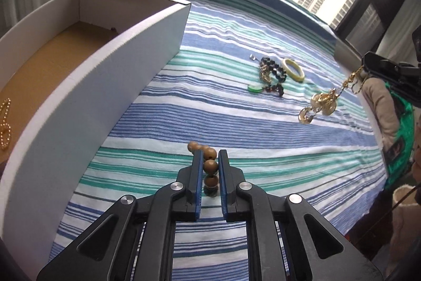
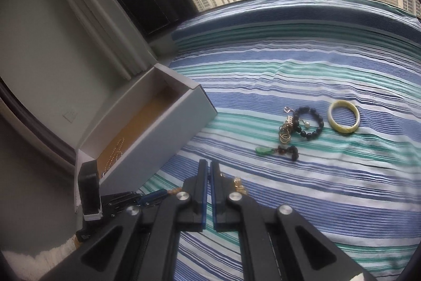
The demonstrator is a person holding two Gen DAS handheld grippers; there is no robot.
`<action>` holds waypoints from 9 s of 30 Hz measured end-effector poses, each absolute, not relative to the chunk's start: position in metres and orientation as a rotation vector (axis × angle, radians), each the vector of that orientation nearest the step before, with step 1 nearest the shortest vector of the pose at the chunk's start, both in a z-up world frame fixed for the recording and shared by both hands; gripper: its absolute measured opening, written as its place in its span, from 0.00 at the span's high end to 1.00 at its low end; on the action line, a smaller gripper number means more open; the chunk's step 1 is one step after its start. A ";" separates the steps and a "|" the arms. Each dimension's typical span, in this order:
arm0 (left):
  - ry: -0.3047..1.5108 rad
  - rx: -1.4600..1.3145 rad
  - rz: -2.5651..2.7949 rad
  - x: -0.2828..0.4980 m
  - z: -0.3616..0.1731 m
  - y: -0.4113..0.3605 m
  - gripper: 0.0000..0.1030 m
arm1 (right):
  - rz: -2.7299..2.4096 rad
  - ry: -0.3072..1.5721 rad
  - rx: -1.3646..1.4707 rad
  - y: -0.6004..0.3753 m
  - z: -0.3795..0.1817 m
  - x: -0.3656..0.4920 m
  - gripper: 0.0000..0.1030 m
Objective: Organize jewelry
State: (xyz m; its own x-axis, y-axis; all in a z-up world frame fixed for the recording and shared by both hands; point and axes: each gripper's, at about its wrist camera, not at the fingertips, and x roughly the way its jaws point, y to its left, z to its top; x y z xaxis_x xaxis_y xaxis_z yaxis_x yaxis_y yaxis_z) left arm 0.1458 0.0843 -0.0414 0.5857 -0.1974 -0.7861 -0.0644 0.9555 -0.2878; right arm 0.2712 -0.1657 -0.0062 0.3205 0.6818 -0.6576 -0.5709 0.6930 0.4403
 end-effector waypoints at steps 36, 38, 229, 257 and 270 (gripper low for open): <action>0.668 -0.427 0.211 0.079 0.125 0.272 0.91 | 1.089 0.751 0.066 0.024 0.110 0.285 0.98; 0.701 -0.439 0.229 0.086 0.107 0.279 0.91 | 1.095 0.775 0.039 0.050 0.100 0.296 0.98; 0.928 -0.116 -0.193 0.235 -0.042 0.018 0.93 | 0.147 0.882 -0.034 -0.252 -0.185 0.265 0.15; 0.870 -0.278 -0.133 0.107 -0.030 0.107 0.93 | 0.209 1.102 0.213 -0.104 -0.164 0.430 0.54; 0.846 -0.307 -0.073 0.083 -0.024 0.130 0.93 | 0.558 1.109 0.389 -0.181 -0.088 0.357 0.79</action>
State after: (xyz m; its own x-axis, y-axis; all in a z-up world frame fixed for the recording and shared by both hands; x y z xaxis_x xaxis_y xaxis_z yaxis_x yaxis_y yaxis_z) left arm 0.0834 0.1301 -0.0241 0.6630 -0.1847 -0.7255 -0.0580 0.9535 -0.2958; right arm 0.3566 -0.1815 -0.0884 0.3322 0.6007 -0.7272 -0.2267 0.7992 0.5567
